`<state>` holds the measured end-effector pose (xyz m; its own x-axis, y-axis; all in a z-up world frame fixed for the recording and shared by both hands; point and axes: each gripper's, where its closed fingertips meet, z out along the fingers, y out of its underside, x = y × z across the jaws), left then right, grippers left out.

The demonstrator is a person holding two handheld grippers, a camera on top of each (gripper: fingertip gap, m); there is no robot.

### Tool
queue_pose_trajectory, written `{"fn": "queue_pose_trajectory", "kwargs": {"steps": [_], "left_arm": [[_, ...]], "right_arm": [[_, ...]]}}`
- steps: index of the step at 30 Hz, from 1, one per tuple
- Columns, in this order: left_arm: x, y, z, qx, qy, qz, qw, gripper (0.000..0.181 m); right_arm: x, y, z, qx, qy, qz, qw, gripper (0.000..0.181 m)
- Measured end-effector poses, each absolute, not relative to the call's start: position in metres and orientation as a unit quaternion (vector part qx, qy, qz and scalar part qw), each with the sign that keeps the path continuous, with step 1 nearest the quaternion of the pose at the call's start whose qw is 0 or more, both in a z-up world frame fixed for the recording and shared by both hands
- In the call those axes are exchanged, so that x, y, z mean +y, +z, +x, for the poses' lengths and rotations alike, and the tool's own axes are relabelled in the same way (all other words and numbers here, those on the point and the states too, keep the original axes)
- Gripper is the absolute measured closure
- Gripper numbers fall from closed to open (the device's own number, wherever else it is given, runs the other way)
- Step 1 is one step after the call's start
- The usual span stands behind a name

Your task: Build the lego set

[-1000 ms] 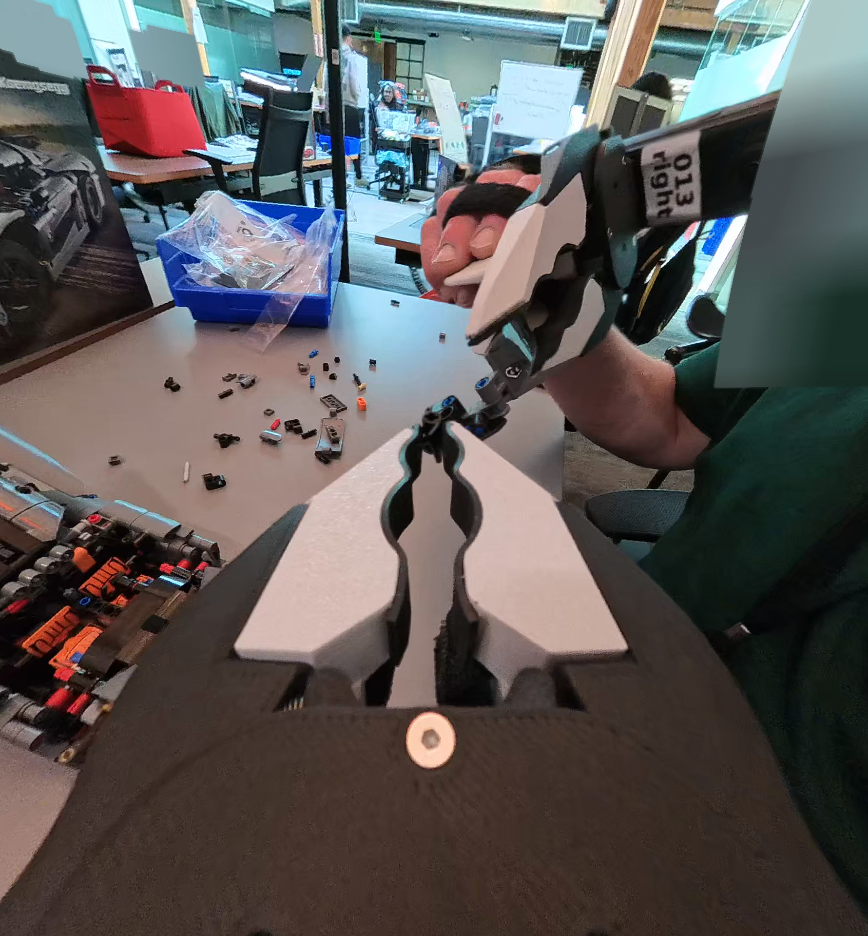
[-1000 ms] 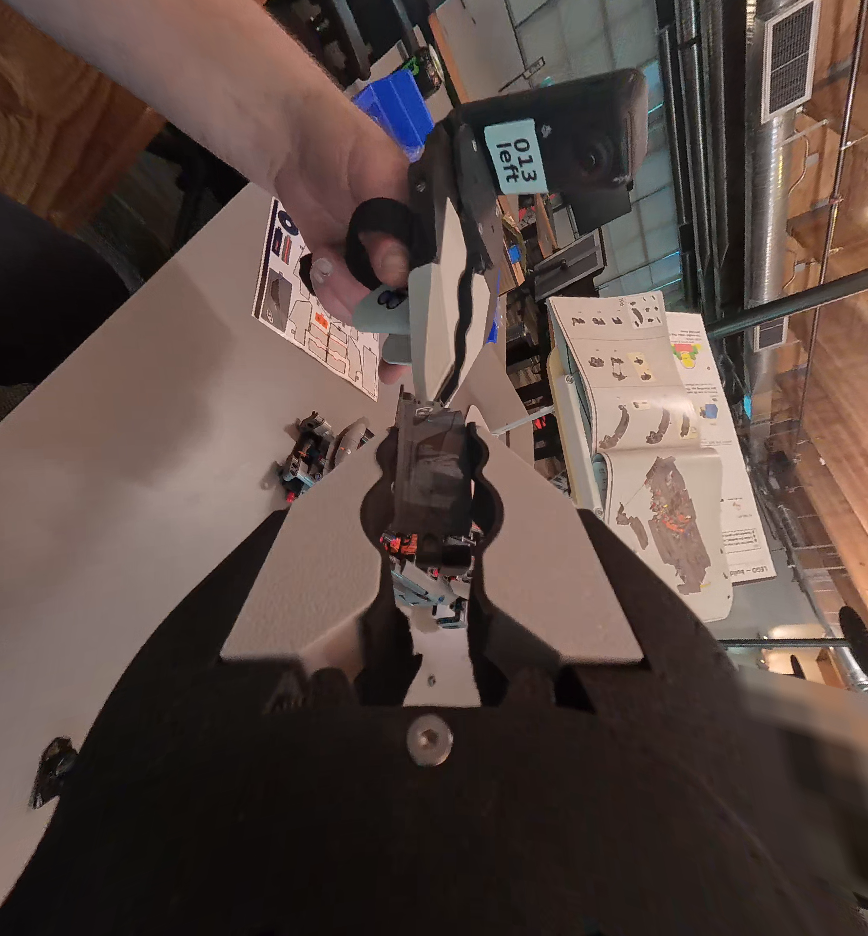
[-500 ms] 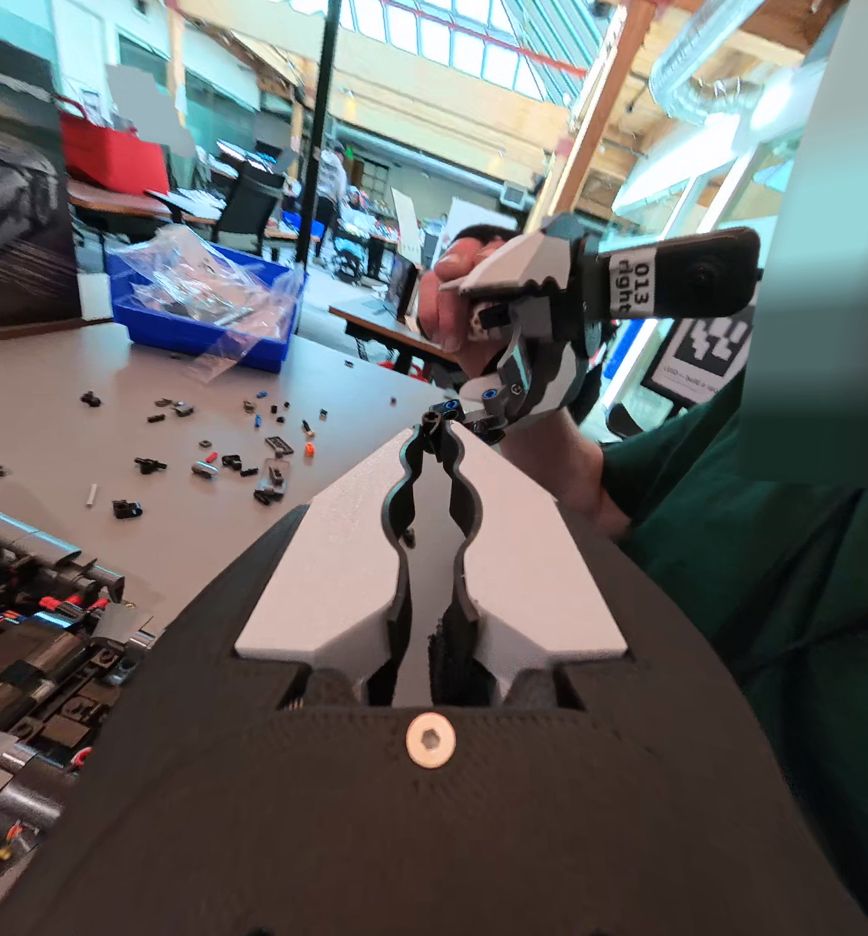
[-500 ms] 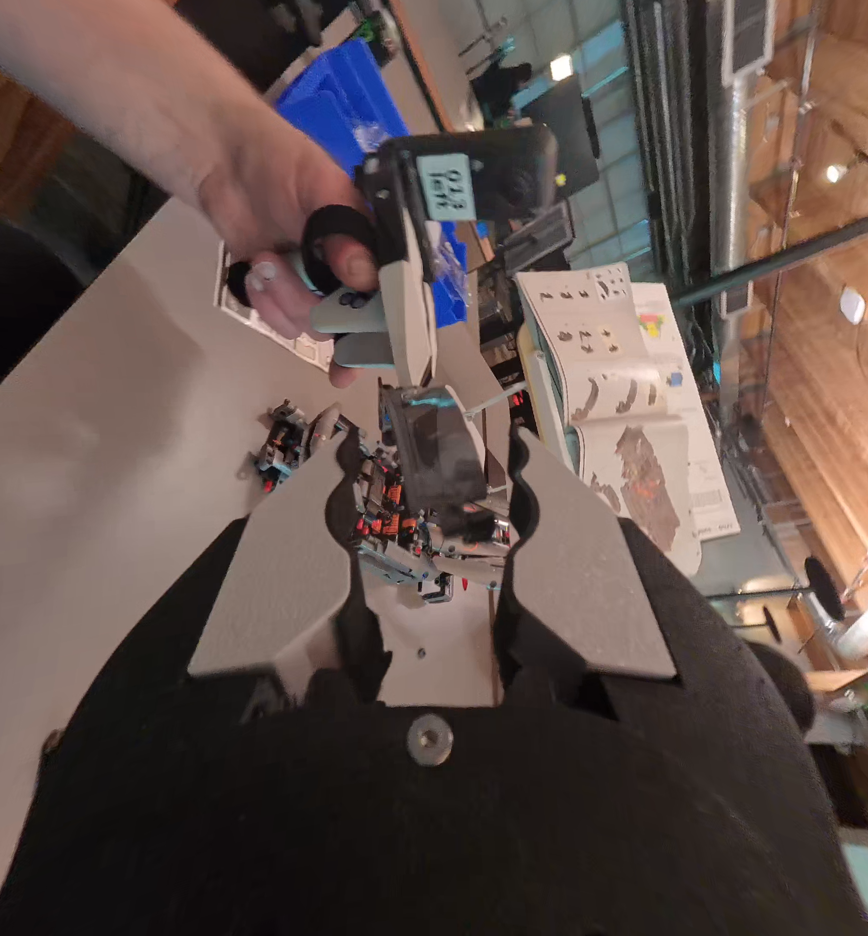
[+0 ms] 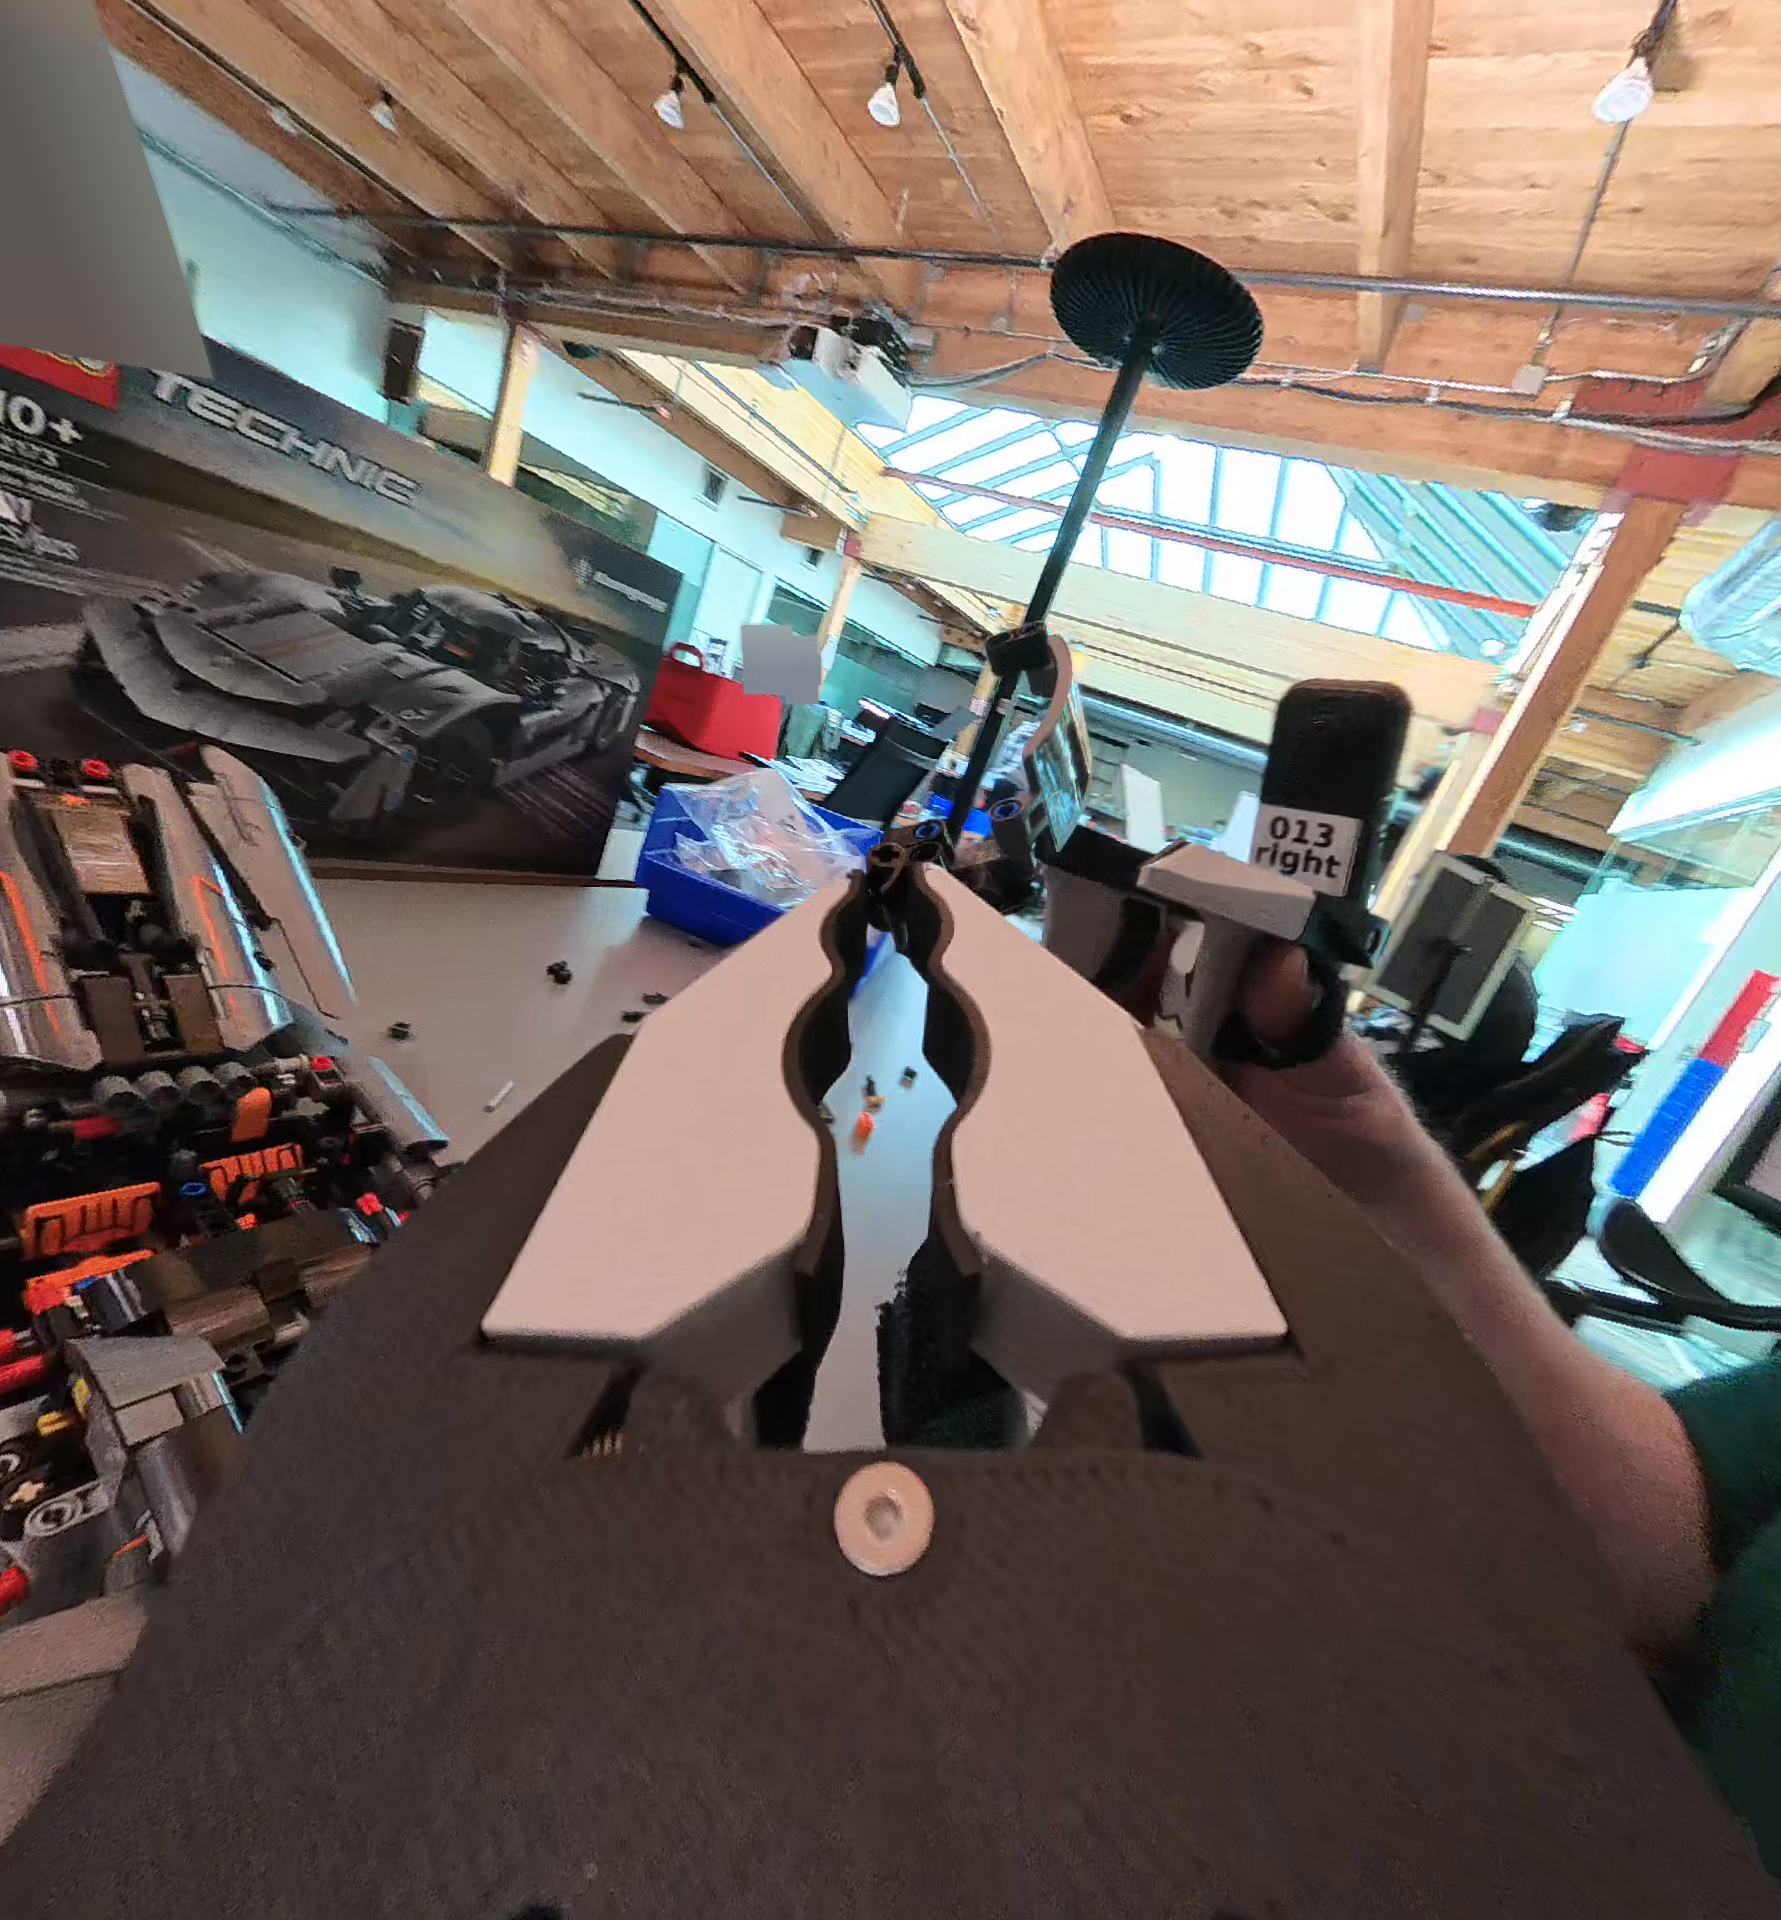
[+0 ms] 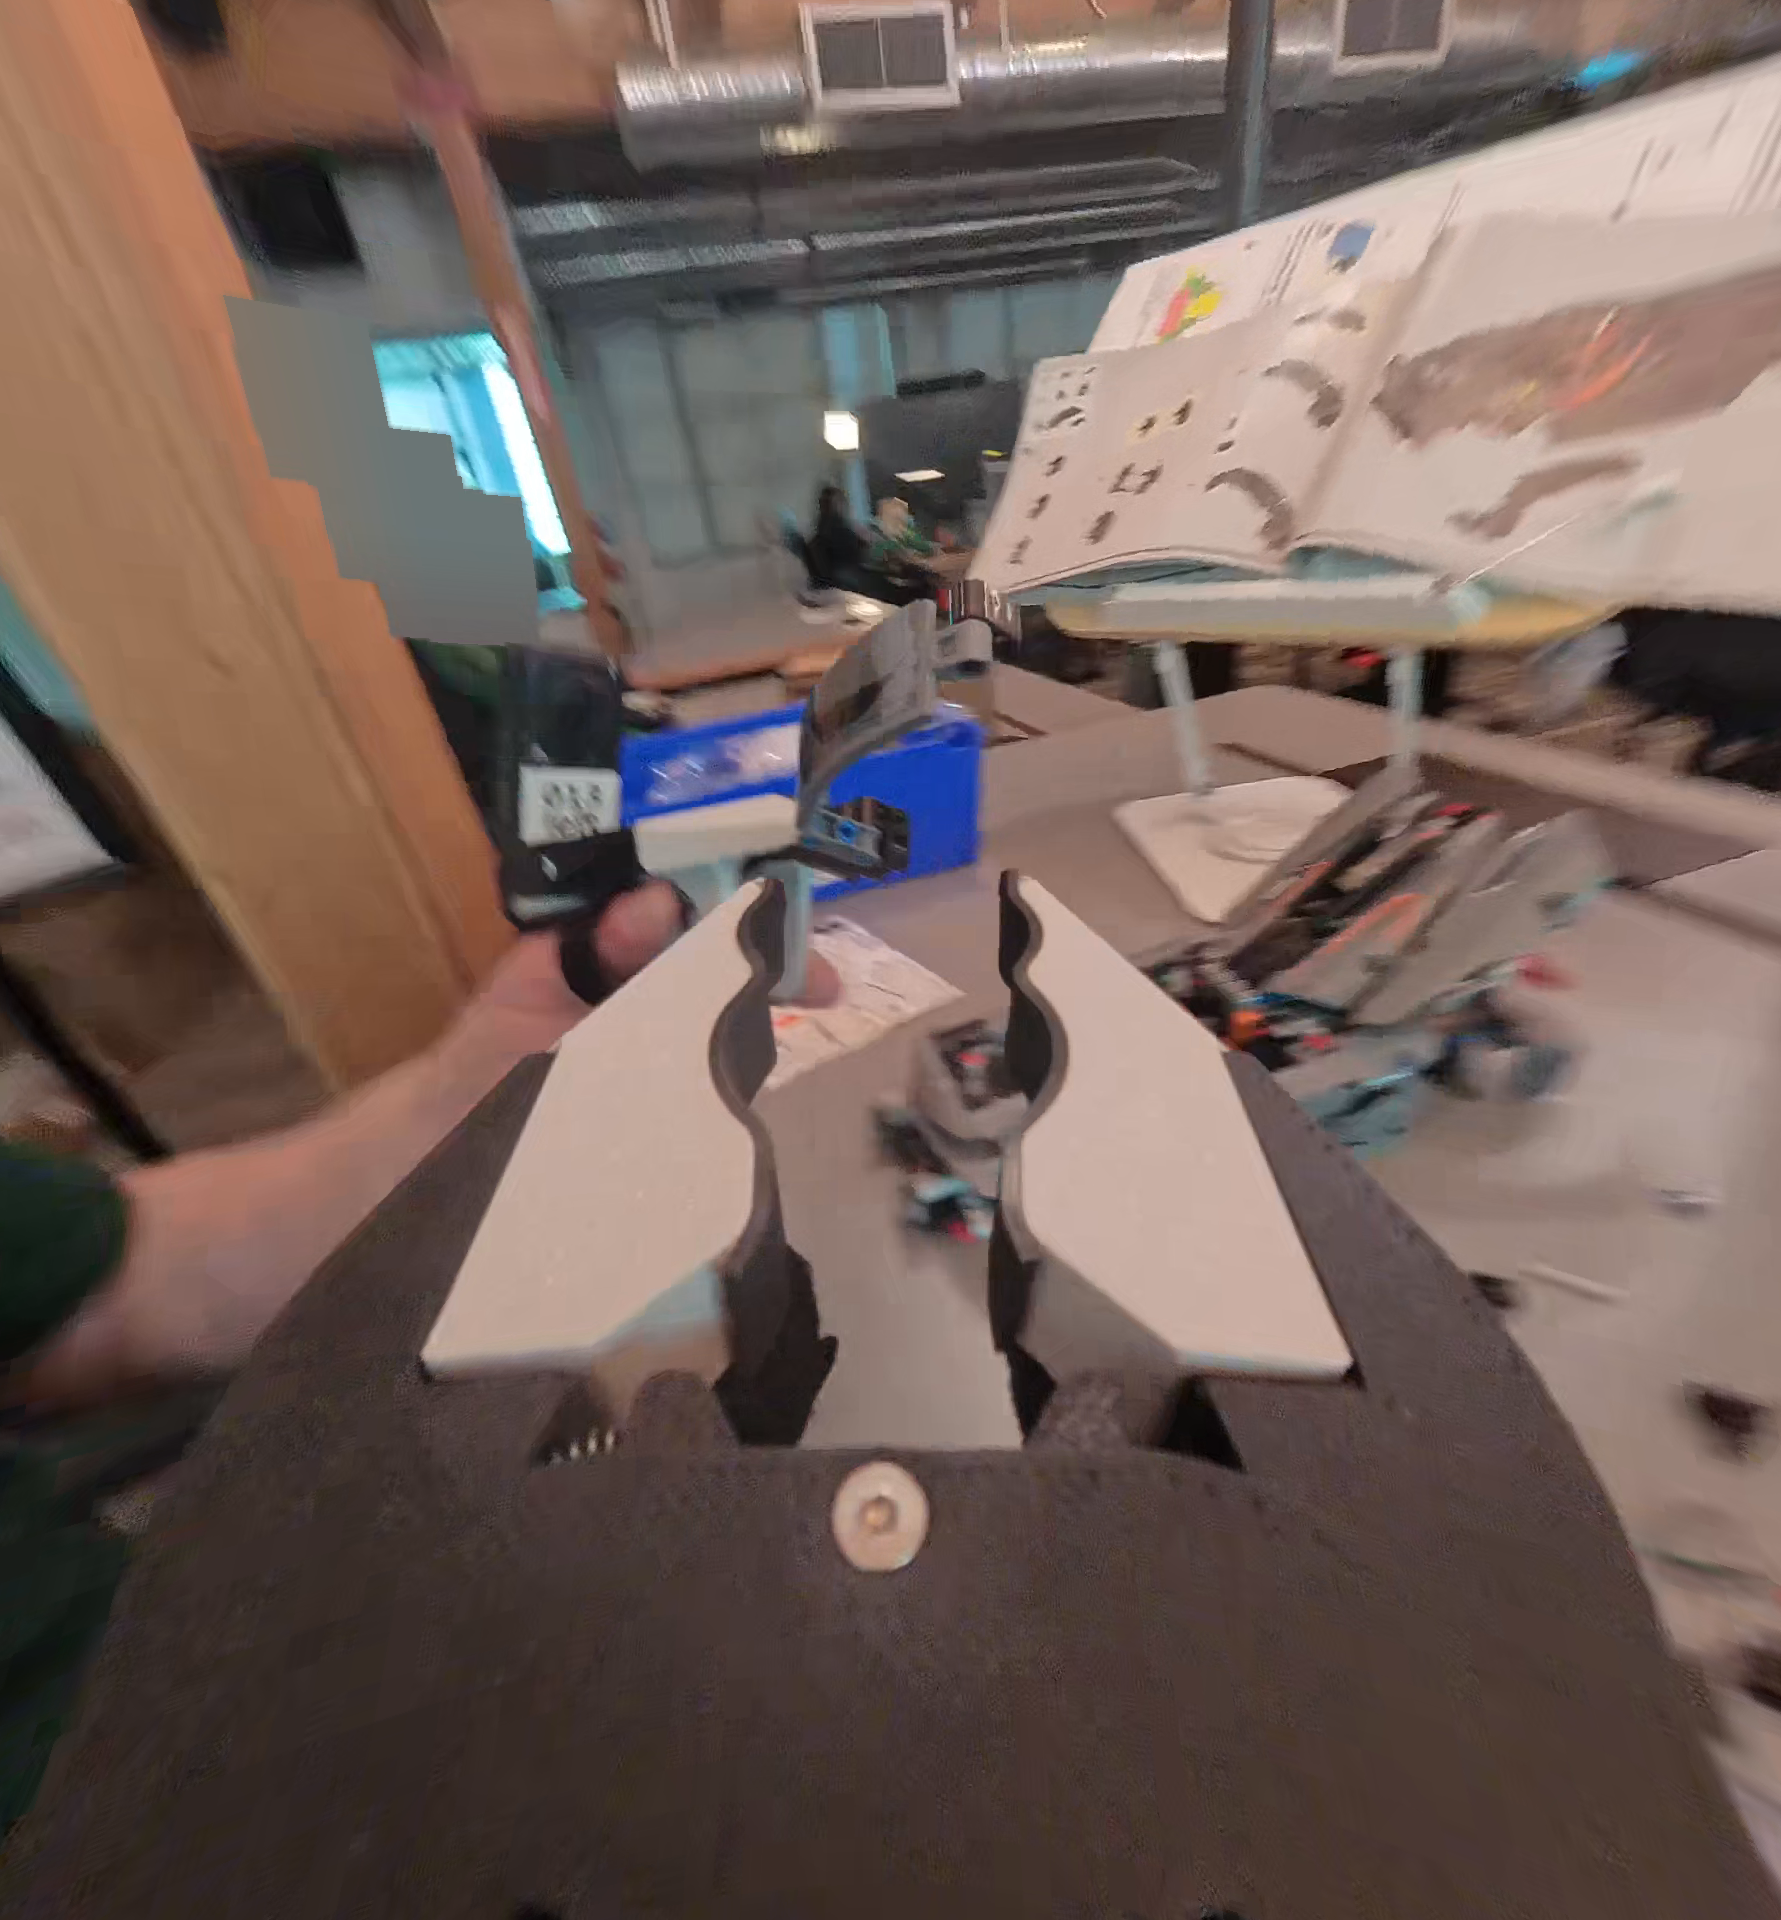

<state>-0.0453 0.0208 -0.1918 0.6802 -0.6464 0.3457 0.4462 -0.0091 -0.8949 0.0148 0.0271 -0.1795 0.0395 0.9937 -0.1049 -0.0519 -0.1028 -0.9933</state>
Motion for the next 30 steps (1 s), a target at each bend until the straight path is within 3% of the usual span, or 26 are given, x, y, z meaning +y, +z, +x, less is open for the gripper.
{"fn": "queue_pose_trajectory", "kwargs": {"steps": [4, 7, 9, 15, 23, 30], "left_arm": [[0.019, -0.192, -0.036, 0.096, -0.332, -0.592, 0.728, 0.177], [0.018, -0.193, -0.032, 0.097, -0.297, -0.595, 0.741, 0.177], [0.018, -0.197, -0.031, 0.09, -0.305, -0.6, 0.734, 0.177], [0.018, -0.208, -0.028, 0.086, -0.328, -0.605, 0.72, 0.174], [0.007, -0.218, -0.059, 0.116, -0.23, -0.651, 0.715, 0.153], [0.01, -0.268, -0.119, 0.153, -0.126, -0.767, 0.61, 0.146]], "right_arm": [[0.024, -0.178, 0.003, -0.389, 0.635, -0.51, 0.431, 0.145], [0.025, -0.173, 0.0, -0.371, 0.661, -0.494, 0.424, 0.161], [0.023, -0.169, 0.0, -0.37, 0.675, -0.481, 0.42, 0.172], [0.016, -0.169, -0.001, -0.379, 0.701, -0.466, 0.383, 0.181], [0.033, -0.194, -0.002, -0.384, 0.694, -0.532, 0.297, 0.181], [0.035, -0.254, -0.014, -0.392, 0.649, -0.631, 0.164, 0.181]]}}
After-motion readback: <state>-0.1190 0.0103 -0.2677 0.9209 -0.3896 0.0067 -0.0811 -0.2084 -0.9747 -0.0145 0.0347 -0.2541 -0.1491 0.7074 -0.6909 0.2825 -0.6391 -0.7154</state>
